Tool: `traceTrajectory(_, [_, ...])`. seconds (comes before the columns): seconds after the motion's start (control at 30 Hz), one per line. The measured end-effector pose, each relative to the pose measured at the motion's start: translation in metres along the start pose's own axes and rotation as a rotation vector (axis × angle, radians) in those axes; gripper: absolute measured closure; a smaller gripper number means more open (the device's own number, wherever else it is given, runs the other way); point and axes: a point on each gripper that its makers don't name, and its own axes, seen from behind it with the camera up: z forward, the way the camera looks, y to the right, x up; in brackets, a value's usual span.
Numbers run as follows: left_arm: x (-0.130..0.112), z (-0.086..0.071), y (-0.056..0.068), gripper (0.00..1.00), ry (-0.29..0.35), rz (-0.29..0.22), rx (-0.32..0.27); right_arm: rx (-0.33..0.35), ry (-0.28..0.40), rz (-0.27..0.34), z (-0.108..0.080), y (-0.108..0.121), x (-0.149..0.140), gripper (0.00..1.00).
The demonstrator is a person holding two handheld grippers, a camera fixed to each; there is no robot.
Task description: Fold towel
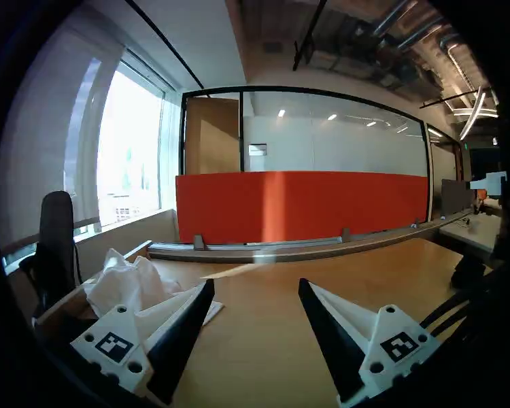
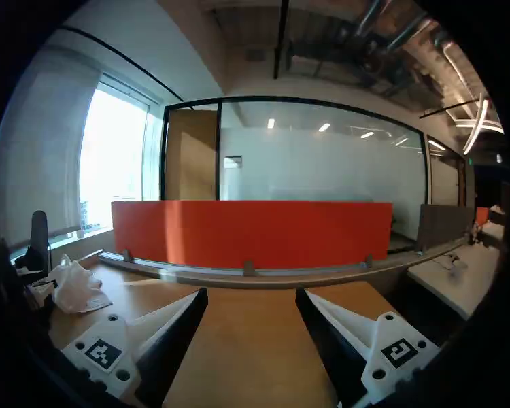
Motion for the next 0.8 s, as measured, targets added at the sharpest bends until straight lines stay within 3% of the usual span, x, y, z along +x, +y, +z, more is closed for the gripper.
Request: traceTrajectory(0.8, [-0.087, 0.016, -0.01, 0.08, 0.065, -0.028, 0.035, -0.032, 0.037, 0.003, 0.011, 0.013, -0.05, 0.0])
